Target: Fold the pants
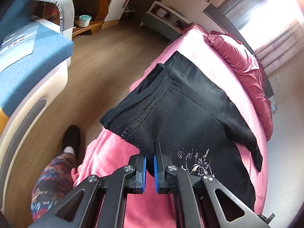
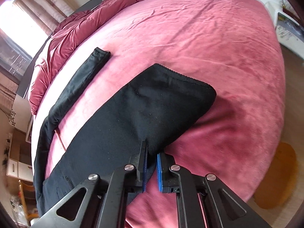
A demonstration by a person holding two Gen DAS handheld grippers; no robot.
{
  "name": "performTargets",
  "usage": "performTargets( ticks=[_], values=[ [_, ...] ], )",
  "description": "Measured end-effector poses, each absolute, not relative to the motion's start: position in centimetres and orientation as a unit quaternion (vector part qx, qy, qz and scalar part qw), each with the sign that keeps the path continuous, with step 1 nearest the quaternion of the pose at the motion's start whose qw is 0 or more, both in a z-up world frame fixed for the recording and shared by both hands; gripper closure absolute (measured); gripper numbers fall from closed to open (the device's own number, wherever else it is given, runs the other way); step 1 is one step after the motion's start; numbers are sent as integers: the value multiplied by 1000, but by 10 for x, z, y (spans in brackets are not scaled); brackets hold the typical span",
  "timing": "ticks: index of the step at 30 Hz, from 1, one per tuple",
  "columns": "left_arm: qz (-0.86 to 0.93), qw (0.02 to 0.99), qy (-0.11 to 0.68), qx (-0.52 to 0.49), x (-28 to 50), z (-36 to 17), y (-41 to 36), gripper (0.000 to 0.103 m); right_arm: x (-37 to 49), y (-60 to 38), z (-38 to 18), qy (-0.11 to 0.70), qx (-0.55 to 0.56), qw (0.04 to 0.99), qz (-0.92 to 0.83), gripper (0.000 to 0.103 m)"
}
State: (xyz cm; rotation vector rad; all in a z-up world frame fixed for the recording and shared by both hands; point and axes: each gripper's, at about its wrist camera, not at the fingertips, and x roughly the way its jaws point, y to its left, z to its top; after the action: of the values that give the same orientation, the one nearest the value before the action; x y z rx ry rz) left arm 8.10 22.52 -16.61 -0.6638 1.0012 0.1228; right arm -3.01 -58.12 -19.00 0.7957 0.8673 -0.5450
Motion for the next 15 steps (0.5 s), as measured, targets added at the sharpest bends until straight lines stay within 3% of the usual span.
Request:
performTargets(
  ticks=[8, 10, 12, 14, 15],
  values=[
    [65, 791, 525, -308, 43, -194, 231, 96, -71, -591, -207, 427, 369, 781, -267, 95],
    [72, 778, 539, -314, 41, -201, 235, 92, -73, -592, -208, 424, 375, 782, -261, 93],
    [81, 779, 541, -306, 46, -196, 237, 80, -78, -596, -203, 415, 381, 781, -269, 75],
    [100, 784, 543, -284, 48, -185, 244, 77, -85, -600, -194, 409, 368, 783, -290, 49],
    [106, 790, 539, -271, 48, -177, 248, 77, -87, -601, -188, 406, 359, 785, -299, 48]
  ],
)
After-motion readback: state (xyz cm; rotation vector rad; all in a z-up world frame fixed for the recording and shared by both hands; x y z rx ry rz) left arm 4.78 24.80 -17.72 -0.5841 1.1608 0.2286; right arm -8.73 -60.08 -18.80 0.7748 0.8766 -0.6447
